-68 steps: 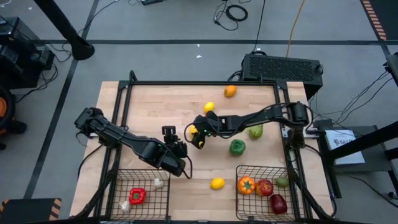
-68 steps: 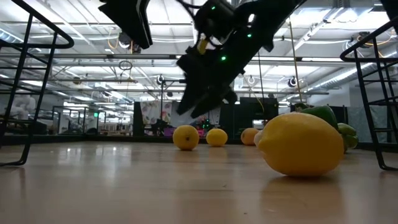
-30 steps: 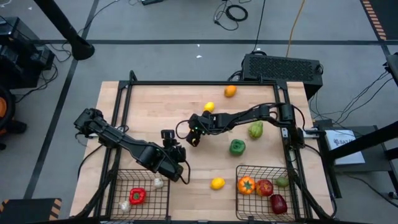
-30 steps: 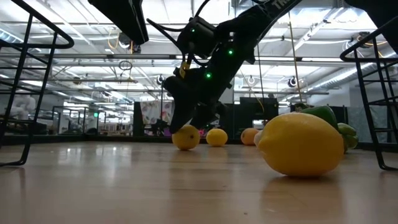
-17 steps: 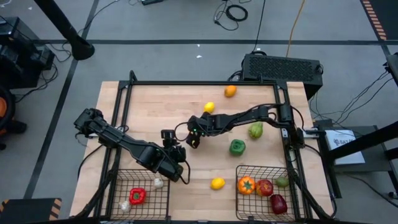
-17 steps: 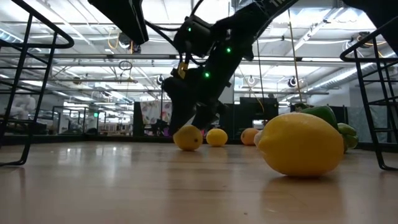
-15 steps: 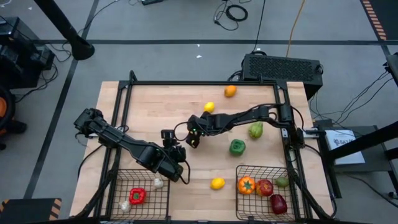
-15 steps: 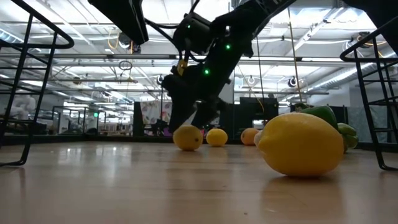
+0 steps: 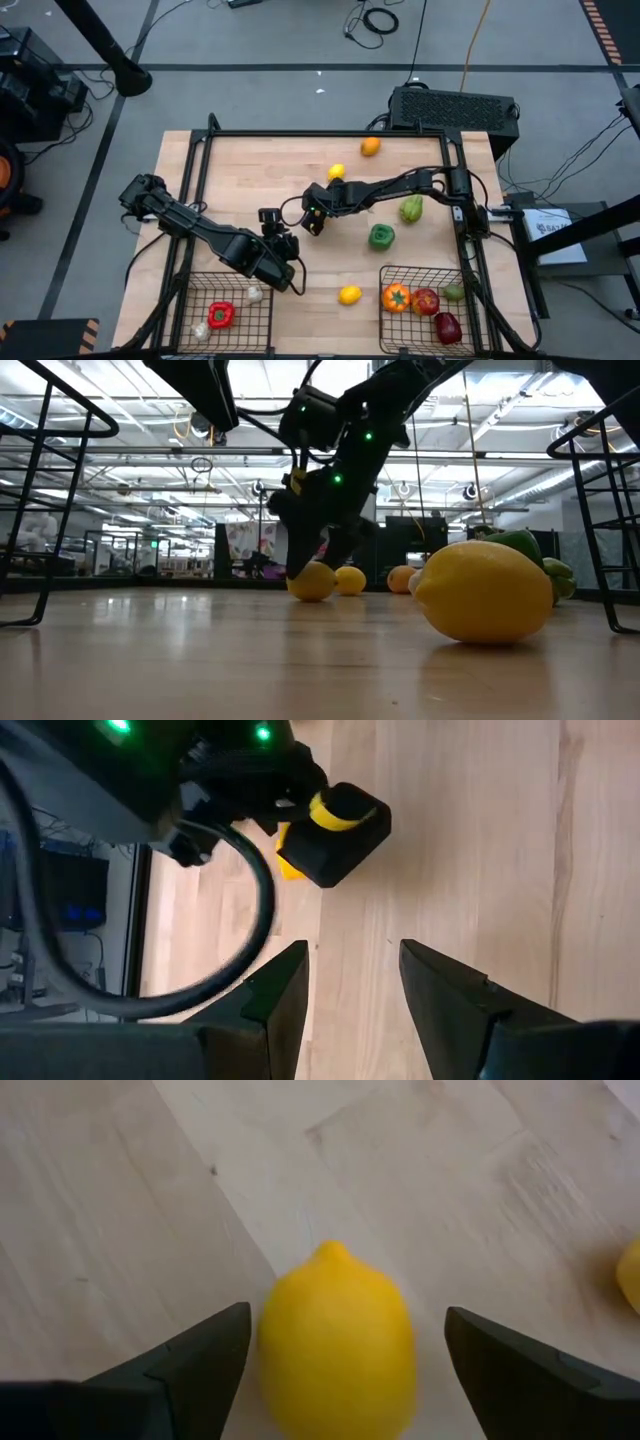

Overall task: Sort produce into baskets
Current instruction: Put the middle bottom yellow lemon into the right black wire basket

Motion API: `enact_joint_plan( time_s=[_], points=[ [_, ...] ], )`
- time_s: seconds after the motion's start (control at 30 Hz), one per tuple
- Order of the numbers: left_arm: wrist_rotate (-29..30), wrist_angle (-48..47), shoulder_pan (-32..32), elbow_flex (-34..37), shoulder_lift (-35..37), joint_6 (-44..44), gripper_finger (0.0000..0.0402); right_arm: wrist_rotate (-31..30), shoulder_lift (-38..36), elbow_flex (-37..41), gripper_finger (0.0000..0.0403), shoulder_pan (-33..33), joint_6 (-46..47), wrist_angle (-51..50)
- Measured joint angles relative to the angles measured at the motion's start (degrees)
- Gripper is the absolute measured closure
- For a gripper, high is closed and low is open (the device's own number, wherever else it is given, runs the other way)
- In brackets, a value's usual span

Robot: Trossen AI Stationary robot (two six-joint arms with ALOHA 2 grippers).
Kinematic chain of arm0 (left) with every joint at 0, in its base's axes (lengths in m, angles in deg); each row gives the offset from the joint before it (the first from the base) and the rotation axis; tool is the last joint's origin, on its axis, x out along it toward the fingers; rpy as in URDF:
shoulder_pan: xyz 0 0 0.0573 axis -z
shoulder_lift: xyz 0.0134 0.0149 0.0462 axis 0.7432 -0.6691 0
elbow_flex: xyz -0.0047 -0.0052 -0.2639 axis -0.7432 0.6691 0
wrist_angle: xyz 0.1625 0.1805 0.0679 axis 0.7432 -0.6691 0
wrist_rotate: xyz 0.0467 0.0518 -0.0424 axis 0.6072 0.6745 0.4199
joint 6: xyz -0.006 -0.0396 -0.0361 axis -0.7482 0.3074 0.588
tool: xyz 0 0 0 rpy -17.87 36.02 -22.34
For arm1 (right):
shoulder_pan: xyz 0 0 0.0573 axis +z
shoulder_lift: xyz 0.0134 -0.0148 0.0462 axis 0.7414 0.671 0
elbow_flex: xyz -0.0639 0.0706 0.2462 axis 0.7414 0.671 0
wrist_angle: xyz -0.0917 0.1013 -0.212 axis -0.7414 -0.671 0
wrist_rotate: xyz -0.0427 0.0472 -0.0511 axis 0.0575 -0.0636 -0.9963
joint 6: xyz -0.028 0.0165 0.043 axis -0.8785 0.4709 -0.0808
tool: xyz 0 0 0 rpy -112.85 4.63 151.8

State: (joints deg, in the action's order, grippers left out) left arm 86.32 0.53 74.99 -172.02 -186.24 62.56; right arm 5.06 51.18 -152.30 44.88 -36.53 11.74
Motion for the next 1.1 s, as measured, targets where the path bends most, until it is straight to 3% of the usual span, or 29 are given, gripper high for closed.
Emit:
enact_joint_plan(
  time_s=[0.17, 0.5, 0.67, 0.77, 0.87, 0.97, 1.1],
  points=[
    [0.0, -0.03, 0.0, 0.0, 0.0, -0.02, 0.0236, 1.4, 0.55, 0.05, 0.0091, 0.15, -0.52, -0.03],
    [0.0, -0.12, 0.04, -0.02, 0.0, -0.09, 0.0236, 1.43, 0.51, 0.02, 0.0184, 0.15, -2.63, -1.82],
    [0.0, -0.18, 0.04, -0.02, 0.0, -0.09, 0.0236, 11.05, -1.59, 0.04, 0.0186, 0.06, -5.84, -3.88],
    [-0.01, -0.47, 0.04, -0.02, 0.0, -0.09, 0.0236, 19.69, -5.7, 0.04, 0.0176, 0.34, -7.44, -8.79],
    [-0.15, -0.68, 0.04, -0.02, 0.0, -0.09, 0.0236, 24.33, -11.7, 0.04, 0.0174, 1.54, -8.27, -16.77],
    [-0.22, -0.79, 0.11, -0.02, 0.0, 0.0, 0.0236, 25.31, -19.85, 0.04, 0.0175, 3.94, -5.97, -26.41],
    [-0.41, -0.93, 0.15, -0.02, 0.0, 0.02, 0.0236, 22.49, -31.99, 0.02, 0.0175, 9.35, 4.14, -37.35]
  ],
)
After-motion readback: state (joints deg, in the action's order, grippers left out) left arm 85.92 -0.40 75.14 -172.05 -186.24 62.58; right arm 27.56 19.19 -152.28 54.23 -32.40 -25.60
